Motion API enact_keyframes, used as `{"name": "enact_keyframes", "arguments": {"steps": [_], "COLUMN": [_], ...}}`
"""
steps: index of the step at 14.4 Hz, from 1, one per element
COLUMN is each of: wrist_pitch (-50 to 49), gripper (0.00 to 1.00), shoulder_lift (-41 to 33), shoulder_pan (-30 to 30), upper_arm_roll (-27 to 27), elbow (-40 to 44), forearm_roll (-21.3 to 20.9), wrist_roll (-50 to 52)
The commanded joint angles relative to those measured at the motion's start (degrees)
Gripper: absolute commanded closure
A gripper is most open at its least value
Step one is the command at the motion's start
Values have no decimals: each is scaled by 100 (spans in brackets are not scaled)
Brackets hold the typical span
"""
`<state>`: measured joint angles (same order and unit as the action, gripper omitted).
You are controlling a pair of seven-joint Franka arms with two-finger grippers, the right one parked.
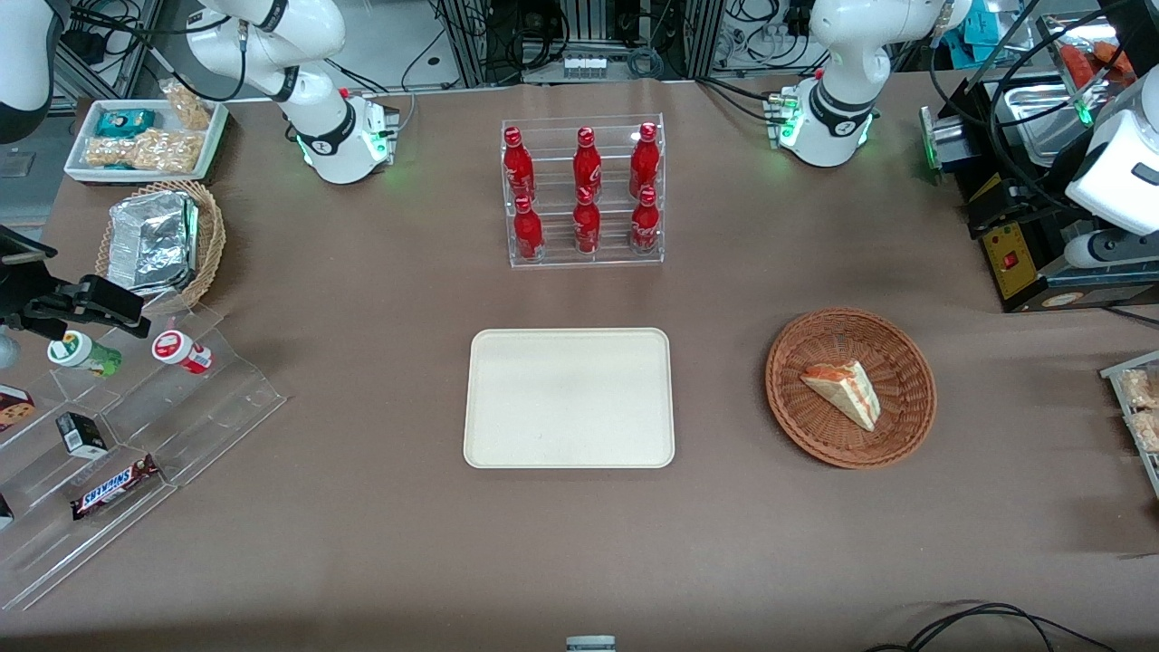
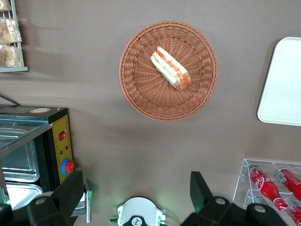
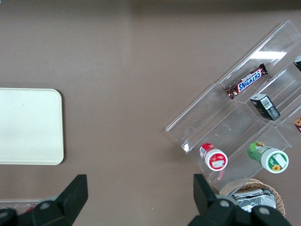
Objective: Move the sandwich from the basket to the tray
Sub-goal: 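Move the left gripper from rest toward the wicker basket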
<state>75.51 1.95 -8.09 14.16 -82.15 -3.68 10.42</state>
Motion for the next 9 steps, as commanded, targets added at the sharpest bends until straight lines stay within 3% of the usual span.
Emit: {"name": "enact_keyframes", "arguments": {"steps": [1, 9], "wrist_pitch": [69, 113], "gripper": [0, 0], "shoulder_lift": [-55, 190], "shoulder_pan": [-62, -246], "upper_arm_roll": [8, -18], "elbow": [-56, -310], "forearm_roll": [87, 113], "wrist_roll": [-49, -40]}}
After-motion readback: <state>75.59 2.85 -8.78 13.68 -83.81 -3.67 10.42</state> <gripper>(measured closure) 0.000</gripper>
